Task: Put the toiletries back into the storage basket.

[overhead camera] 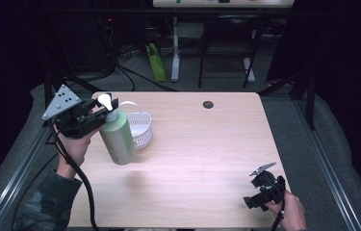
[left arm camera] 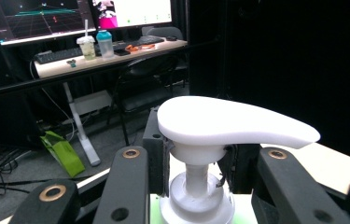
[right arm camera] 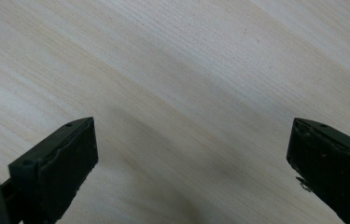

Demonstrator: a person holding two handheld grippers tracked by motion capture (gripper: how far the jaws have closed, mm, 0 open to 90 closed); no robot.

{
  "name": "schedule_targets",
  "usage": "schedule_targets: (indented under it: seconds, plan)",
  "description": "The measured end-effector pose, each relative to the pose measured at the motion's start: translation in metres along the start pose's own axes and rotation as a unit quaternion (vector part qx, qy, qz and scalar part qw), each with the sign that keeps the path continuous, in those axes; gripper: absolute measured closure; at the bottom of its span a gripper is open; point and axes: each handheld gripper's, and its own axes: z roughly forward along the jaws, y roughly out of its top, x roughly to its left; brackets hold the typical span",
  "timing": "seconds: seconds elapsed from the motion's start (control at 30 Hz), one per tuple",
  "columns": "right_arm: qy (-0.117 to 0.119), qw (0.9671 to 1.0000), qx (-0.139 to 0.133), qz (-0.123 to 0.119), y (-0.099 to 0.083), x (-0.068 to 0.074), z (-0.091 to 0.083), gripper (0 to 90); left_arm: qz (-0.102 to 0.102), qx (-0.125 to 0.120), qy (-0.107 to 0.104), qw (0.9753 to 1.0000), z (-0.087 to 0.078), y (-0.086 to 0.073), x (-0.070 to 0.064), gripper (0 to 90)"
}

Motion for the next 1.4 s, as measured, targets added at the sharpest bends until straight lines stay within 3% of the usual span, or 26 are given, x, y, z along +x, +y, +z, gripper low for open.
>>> schedule_targets:
  seconds: [1.4]
  plan:
    - [0.002,1.0,0.001,-0.001,0.0,-0.001,0.0,1.5,0.013,-0.007,0.024,0.9996,0.018,0.033,0.019,66.8]
